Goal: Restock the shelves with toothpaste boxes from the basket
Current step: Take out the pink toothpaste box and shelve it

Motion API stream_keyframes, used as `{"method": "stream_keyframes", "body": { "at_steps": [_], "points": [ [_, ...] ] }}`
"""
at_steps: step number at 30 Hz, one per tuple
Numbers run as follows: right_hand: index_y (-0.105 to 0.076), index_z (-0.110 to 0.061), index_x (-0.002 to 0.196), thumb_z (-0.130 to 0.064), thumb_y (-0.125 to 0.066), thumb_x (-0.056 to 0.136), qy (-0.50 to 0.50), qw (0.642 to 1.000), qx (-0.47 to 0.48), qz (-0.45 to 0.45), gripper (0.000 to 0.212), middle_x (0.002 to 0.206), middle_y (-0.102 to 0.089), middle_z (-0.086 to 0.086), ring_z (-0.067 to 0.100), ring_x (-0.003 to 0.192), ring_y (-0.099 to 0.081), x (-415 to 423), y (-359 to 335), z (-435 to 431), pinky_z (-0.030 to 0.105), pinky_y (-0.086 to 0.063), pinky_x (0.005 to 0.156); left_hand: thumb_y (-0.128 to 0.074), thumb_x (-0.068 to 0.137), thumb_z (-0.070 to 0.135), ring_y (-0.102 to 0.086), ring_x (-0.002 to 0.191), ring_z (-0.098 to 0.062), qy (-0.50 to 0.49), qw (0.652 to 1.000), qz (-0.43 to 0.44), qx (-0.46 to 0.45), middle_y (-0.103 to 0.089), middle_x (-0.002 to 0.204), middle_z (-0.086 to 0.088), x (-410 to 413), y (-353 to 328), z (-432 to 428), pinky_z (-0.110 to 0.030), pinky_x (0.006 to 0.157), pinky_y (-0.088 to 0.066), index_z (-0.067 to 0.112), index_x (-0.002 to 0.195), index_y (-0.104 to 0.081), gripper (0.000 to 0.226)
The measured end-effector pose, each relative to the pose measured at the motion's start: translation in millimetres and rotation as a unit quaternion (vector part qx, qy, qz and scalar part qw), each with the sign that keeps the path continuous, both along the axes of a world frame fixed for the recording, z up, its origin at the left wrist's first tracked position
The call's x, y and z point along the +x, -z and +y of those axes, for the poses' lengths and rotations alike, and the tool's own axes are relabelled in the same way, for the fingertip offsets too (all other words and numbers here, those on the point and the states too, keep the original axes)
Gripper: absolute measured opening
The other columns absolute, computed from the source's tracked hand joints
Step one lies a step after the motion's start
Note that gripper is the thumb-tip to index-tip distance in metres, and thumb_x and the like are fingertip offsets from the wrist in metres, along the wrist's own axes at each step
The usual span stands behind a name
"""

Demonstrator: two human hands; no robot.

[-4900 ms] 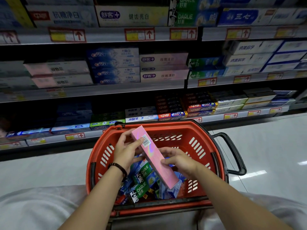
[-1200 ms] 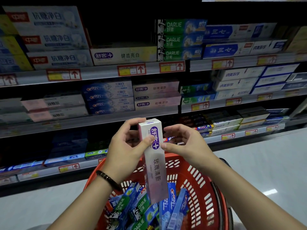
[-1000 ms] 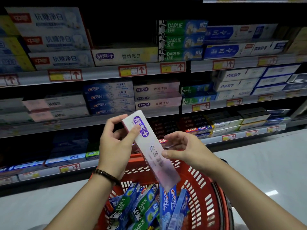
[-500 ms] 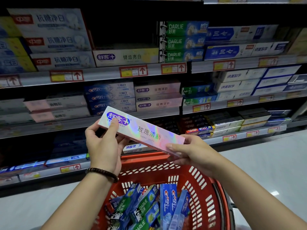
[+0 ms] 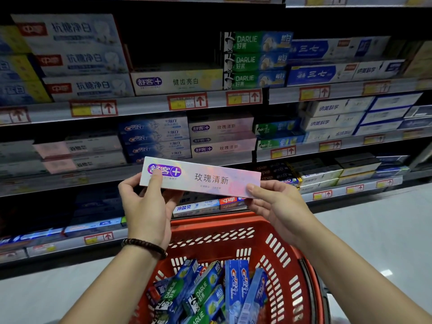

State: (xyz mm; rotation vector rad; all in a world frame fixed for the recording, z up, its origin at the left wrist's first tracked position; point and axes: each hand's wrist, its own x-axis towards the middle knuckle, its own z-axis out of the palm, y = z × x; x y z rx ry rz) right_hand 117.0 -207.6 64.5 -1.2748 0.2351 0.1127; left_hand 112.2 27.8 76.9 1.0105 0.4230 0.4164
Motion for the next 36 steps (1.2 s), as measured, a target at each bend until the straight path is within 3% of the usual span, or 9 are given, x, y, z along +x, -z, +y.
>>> {"method": "stream_keyframes", "body": {
  "at_steps": [4, 8, 14, 18, 21, 26, 30, 36],
  "points": [
    [-0.065, -0.001, 0.11, -0.006, -0.079, 0.091, 0.044, 0.999, 0.003, -0.018, 0.023, 0.106, -0.08, 0.02, 0.031, 0.099, -0.079, 3, 1, -5, 0.038, -0.06, 0.085, -0.061, 0.105, 0.022, -0.075, 0.104, -0.023, 0.005, 1.0, 0.019, 0.013, -0.072, 0.117, -0.015, 3, 2, 2, -0.048, 0.086, -0.063, 0.014, 0.118, -0.052, 0.018],
    [-0.066, -0.006, 0.092, -0.009, -0.078, 0.092, 0.076, 0.996, -0.015, -0.047, 0.012, 0.101, -0.08, 0.017, 0.03, 0.098, -0.079, 5, 3, -8, 0.038, -0.06, 0.084, -0.062, 0.104, 0.021, -0.074, 0.104, -0.018, 0.007, 0.997, 0.028, 0.069, -0.072, 0.114, -0.008, 4, 10, 5, -0.038, 0.081, -0.062, 0.012, 0.117, -0.057, 0.016],
    [-0.068, -0.007, 0.089, -0.012, -0.079, 0.093, 0.129, 0.985, -0.065, -0.09, 0.013, 0.102, -0.078, 0.018, 0.034, 0.102, -0.077, 12, 9, -15, 0.046, -0.062, 0.092, -0.071, 0.098, 0.037, -0.073, 0.104, -0.016, 0.014, 0.976, 0.056, 0.209, -0.076, 0.109, 0.004, 11, 26, 12, -0.047, 0.093, -0.06, 0.03, 0.104, -0.068, 0.01],
    [-0.072, -0.012, 0.086, -0.014, -0.078, 0.095, 0.152, 0.98, -0.069, -0.11, 0.011, 0.1, -0.079, 0.013, 0.035, 0.102, -0.076, 16, 7, -22, 0.047, -0.062, 0.092, -0.072, 0.096, 0.037, -0.072, 0.103, -0.014, 0.029, 0.96, 0.061, 0.27, -0.076, 0.105, 0.009, 12, 31, 11, -0.046, 0.095, -0.059, 0.032, 0.102, -0.071, 0.007],
    [-0.073, -0.015, 0.083, -0.015, -0.077, 0.097, 0.158, 0.978, -0.065, -0.117, 0.014, 0.099, -0.079, 0.011, 0.029, 0.098, -0.076, 19, 6, -25, 0.046, -0.061, 0.091, -0.072, 0.097, 0.032, -0.073, 0.104, -0.012, 0.04, 0.955, 0.049, 0.291, -0.077, 0.106, 0.01, 12, 32, 10, -0.045, 0.096, -0.059, 0.034, 0.105, -0.072, 0.008],
    [-0.075, -0.018, 0.083, -0.018, -0.077, 0.097, 0.176, 0.973, -0.088, -0.119, 0.014, 0.099, -0.079, 0.013, 0.025, 0.09, -0.072, 21, 6, -26, 0.054, -0.06, 0.093, -0.068, 0.101, 0.02, -0.073, 0.105, -0.005, 0.053, 0.954, 0.03, 0.292, -0.078, 0.109, 0.014, 9, 32, 4, -0.039, 0.096, -0.06, 0.027, 0.127, -0.072, 0.028],
    [-0.075, -0.02, 0.082, -0.019, -0.076, 0.098, 0.192, 0.968, -0.101, -0.126, 0.017, 0.091, -0.079, 0.006, 0.023, 0.089, -0.074, 20, 6, -25, 0.052, -0.061, 0.091, -0.07, 0.099, 0.019, -0.072, 0.105, -0.005, 0.057, 0.954, 0.024, 0.294, -0.077, 0.108, 0.017, 6, 30, 3, -0.038, 0.096, -0.06, 0.031, 0.126, -0.073, 0.029],
    [-0.073, -0.019, 0.087, -0.02, -0.073, 0.1, 0.23, 0.953, -0.14, -0.142, 0.013, 0.098, -0.078, 0.011, 0.028, 0.097, -0.077, 18, -2, -31, 0.051, -0.064, 0.09, -0.072, 0.098, 0.019, -0.073, 0.104, -0.006, 0.063, 0.95, 0.0, 0.305, -0.078, 0.109, 0.014, 4, 25, -5, -0.037, 0.095, -0.06, 0.029, 0.125, -0.074, 0.029]
  ]
}}
